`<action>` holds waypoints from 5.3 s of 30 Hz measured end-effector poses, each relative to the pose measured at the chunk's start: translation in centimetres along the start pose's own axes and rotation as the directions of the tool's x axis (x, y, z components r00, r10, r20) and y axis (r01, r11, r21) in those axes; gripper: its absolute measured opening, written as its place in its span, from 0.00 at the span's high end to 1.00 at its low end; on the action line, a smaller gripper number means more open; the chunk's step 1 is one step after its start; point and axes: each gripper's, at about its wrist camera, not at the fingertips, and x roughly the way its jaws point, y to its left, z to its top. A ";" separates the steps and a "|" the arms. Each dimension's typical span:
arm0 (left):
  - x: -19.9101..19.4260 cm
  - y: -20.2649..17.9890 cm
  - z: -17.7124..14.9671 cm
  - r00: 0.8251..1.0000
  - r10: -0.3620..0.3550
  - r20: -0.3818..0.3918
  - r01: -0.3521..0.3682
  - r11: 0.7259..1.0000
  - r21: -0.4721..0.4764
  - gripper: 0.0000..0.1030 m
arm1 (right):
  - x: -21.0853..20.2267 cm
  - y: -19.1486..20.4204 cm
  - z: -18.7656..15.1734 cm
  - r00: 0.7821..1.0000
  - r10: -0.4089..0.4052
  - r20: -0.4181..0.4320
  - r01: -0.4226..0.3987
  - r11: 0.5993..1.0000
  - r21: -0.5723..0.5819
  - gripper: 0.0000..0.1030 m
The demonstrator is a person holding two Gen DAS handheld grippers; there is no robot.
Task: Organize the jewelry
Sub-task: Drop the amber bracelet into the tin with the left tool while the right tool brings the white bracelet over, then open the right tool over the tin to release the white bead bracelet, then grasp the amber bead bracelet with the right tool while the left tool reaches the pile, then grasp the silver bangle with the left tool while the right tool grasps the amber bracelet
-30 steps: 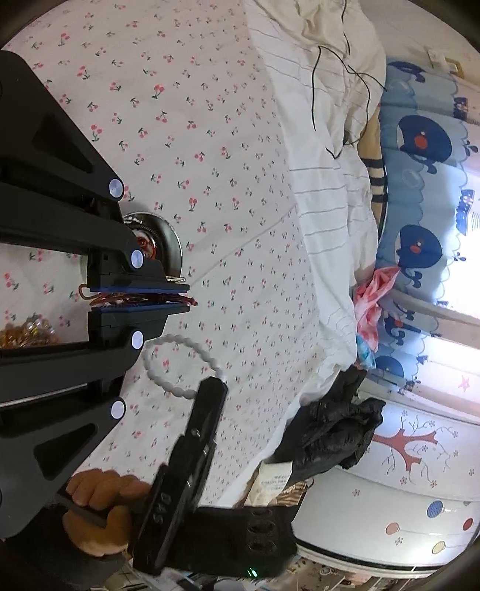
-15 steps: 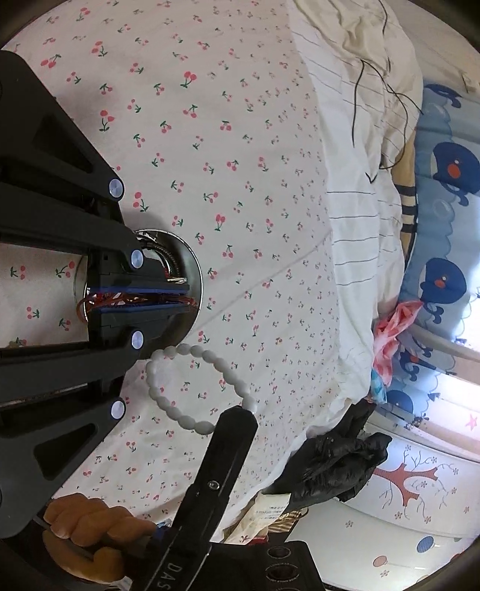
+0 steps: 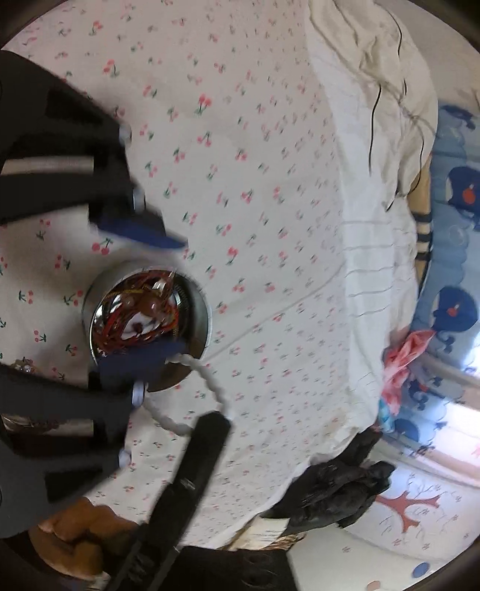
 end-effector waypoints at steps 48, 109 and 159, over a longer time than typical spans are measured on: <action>-4.4 -3.5 -5.7 0.948 0.307 0.082 -0.317 0.937 0.149 0.22 | -3.1 0.6 -6.4 0.924 -0.370 -0.099 0.334 0.906 -0.260 0.36; -1.0 0.4 -8.9 0.980 -0.006 -0.200 -0.006 0.998 -0.059 0.15 | -0.9 1.1 -10.2 0.879 -0.228 -0.419 0.002 0.881 -0.474 0.88; -1.0 -5.5 -11.2 0.977 -0.030 -0.213 0.079 0.971 0.227 0.91 | -0.7 -3.9 -7.3 0.848 -0.427 -0.314 0.314 0.882 -0.351 0.44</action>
